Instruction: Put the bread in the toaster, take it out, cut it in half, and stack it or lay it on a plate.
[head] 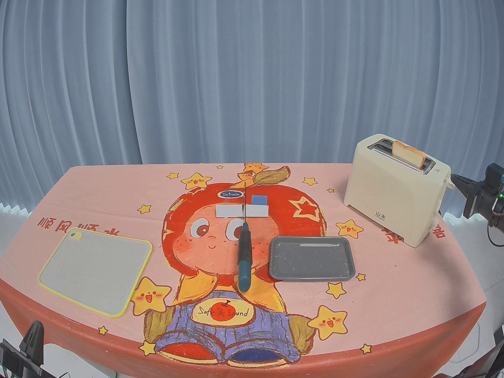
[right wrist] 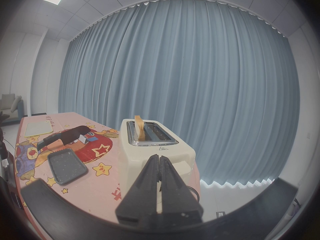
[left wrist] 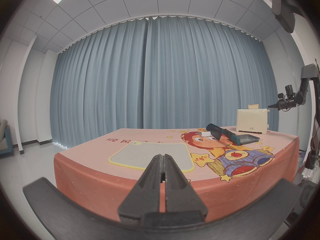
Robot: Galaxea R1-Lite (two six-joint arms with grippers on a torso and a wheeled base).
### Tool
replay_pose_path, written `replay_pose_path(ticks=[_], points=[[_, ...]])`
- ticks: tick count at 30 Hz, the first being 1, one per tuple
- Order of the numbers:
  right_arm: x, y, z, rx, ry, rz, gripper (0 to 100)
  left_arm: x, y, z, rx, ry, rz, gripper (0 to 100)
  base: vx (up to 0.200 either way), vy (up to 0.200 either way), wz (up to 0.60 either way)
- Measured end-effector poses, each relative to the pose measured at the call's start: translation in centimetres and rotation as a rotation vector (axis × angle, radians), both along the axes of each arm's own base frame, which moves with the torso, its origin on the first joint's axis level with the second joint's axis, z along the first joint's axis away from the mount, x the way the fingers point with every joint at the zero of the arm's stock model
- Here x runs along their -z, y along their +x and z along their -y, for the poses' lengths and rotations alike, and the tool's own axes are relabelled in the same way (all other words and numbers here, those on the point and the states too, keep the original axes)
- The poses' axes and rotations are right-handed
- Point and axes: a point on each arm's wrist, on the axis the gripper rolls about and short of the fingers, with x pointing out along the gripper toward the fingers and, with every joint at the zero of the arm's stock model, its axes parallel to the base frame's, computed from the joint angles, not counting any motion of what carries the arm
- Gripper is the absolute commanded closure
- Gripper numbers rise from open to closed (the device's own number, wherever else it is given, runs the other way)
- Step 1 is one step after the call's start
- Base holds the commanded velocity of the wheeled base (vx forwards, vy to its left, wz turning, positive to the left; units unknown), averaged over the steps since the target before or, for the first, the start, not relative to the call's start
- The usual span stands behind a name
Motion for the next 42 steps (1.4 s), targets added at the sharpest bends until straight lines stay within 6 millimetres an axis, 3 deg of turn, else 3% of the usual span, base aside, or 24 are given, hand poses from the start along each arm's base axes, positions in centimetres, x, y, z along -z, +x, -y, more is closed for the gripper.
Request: replay_pose_path(ticks=[16,42], points=[[2.6,1.4,1.1,0.030,0.024,-0.092,100,0.0,0.0,0.0,0.000,0.000,0.000,100,0.000,0.000,0.00],[5.7,1.2,1.2,0.035,0.052,-0.210,100,0.0,0.0,0.0,0.000,0.000,0.000,100,0.000,0.000,0.00]])
